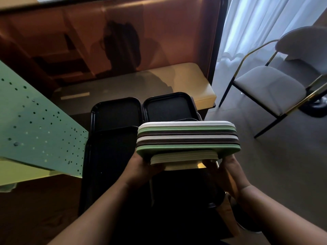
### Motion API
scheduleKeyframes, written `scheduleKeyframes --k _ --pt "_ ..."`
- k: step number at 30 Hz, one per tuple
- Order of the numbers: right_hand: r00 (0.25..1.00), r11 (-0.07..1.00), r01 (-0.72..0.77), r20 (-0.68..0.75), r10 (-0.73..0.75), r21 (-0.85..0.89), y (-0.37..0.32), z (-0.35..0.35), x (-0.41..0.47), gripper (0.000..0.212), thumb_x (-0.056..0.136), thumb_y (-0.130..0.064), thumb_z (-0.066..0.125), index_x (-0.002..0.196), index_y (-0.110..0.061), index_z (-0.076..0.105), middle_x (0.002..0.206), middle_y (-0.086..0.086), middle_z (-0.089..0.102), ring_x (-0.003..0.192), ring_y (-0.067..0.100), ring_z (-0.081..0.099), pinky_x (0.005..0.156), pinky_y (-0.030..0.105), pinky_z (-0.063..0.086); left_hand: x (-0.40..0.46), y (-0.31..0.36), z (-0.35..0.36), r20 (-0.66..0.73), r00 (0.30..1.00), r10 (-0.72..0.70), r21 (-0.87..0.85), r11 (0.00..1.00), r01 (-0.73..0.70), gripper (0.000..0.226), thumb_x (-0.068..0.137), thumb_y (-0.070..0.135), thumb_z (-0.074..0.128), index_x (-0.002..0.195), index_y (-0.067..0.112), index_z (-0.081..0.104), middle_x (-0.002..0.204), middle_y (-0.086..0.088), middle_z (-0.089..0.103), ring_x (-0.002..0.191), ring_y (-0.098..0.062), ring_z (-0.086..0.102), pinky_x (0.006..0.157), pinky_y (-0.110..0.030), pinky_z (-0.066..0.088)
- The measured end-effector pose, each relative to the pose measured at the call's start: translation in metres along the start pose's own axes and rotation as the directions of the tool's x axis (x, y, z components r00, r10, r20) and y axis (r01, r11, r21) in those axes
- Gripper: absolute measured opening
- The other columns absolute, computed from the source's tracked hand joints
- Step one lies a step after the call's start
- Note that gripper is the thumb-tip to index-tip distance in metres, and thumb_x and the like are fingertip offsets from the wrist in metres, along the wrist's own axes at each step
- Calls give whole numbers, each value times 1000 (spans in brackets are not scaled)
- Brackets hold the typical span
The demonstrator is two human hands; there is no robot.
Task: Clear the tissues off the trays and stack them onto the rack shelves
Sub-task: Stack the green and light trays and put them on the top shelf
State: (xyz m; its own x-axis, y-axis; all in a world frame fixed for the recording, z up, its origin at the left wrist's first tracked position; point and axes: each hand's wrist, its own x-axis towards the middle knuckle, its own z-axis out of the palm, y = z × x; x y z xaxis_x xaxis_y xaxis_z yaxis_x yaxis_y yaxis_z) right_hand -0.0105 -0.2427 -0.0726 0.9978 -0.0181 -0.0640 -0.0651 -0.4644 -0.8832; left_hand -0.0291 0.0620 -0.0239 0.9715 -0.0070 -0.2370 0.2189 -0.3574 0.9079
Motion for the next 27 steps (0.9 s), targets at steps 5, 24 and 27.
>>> scheduleKeyframes --k 5,24,27 --pt "996 997 74 -58 -72 31 -27 0 3 60 79 13 77 124 -19 52 108 6 64 92 -13 60 74 11 52 6 9 6 -83 997 -5 -26 1000 3 57 74 -1 84 125 10 62 110 2 70 89 7 67 68 -9 52" --pt "982 908 -175 131 134 382 -203 -62 114 73 67 -62 80 116 -10 65 105 15 70 96 33 68 83 44 55 63 203 -71 -110 982 -156 -332 937 111 54 73 51 83 109 13 70 87 -5 81 78 -23 78 72 -37 61" --pt "927 729 -291 370 56 619 -247 -85 122 49 92 -40 62 127 -5 66 110 17 73 100 35 70 92 48 57 52 233 -85 -83 995 -55 -277 960 30 28 79 5 79 105 10 69 94 -10 80 84 -27 77 71 -36 63"
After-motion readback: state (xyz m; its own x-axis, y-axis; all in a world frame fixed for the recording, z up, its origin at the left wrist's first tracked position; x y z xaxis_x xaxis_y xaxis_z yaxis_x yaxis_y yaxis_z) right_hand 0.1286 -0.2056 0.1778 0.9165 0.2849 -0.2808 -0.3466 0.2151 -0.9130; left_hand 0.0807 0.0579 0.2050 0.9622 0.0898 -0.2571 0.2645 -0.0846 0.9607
